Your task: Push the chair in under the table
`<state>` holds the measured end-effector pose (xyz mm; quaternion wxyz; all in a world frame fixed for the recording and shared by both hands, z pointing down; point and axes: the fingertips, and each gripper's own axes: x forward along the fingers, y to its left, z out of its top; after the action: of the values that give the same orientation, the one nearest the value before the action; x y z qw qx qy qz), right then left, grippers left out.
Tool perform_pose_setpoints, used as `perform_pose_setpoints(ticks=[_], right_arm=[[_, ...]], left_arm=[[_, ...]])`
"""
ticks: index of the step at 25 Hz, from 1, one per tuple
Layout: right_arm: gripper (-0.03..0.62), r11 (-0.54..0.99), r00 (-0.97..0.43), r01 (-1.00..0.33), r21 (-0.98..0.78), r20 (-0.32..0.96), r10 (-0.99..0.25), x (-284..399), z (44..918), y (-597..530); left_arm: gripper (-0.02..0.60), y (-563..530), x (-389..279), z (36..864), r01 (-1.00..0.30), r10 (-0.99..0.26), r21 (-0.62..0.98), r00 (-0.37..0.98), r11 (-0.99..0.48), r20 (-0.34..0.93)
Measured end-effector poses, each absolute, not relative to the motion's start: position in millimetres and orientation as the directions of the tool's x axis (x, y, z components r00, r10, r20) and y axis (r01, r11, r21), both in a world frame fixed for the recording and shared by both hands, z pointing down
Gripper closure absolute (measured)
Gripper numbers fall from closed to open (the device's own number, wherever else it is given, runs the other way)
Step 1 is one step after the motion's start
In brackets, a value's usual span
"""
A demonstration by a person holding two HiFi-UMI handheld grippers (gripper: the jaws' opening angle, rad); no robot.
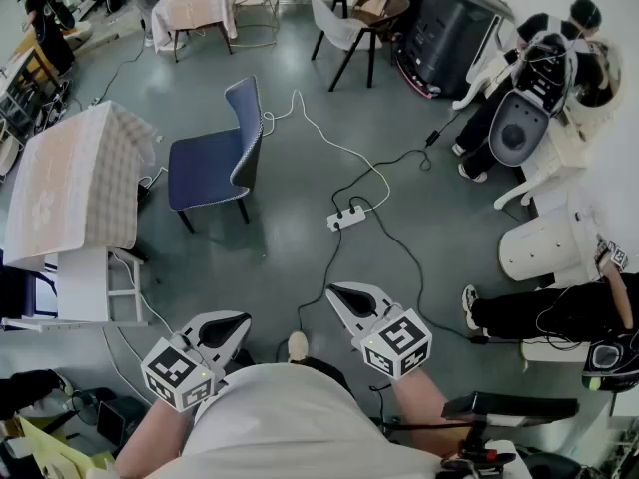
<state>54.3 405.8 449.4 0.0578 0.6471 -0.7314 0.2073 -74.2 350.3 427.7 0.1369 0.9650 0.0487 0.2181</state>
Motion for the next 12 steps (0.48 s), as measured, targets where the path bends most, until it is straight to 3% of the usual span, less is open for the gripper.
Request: perform_pose_setpoints(ticks=[12], right_arm=[[0.582, -0.037, -0.075, -0.948, -0.317, 0.334, -0.94, 102, 469, 464]], left_arm=[[0.572, 391, 1, 426, 0.133, 0.241, 0.259, 0.862, -0.957, 0.446]])
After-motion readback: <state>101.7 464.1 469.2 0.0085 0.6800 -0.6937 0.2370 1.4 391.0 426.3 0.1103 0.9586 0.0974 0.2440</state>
